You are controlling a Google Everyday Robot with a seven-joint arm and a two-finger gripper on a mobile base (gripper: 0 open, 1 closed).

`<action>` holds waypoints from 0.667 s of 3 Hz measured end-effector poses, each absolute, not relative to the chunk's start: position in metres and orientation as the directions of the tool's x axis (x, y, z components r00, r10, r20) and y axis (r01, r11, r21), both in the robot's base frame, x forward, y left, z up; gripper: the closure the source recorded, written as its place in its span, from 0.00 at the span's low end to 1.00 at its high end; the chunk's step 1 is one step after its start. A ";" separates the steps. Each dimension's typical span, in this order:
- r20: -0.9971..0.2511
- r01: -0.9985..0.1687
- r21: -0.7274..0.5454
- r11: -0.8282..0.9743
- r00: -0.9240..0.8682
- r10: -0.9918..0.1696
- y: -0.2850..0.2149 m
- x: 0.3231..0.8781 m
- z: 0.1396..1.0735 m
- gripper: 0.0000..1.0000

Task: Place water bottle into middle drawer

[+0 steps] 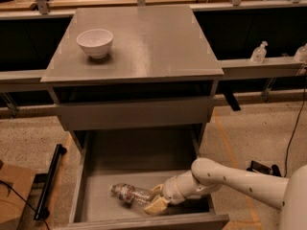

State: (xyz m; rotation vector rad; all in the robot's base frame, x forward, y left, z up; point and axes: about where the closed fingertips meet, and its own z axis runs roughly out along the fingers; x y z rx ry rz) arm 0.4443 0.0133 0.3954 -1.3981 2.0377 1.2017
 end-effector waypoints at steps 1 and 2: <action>-0.743 -0.918 0.376 0.125 -0.379 -0.552 0.017 0.451 0.417 0.07; -0.741 -0.917 0.380 0.123 -0.381 -0.552 0.018 0.449 0.416 0.00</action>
Offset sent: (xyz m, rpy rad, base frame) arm 0.0054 0.0030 0.0186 0.0096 -0.0520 0.0035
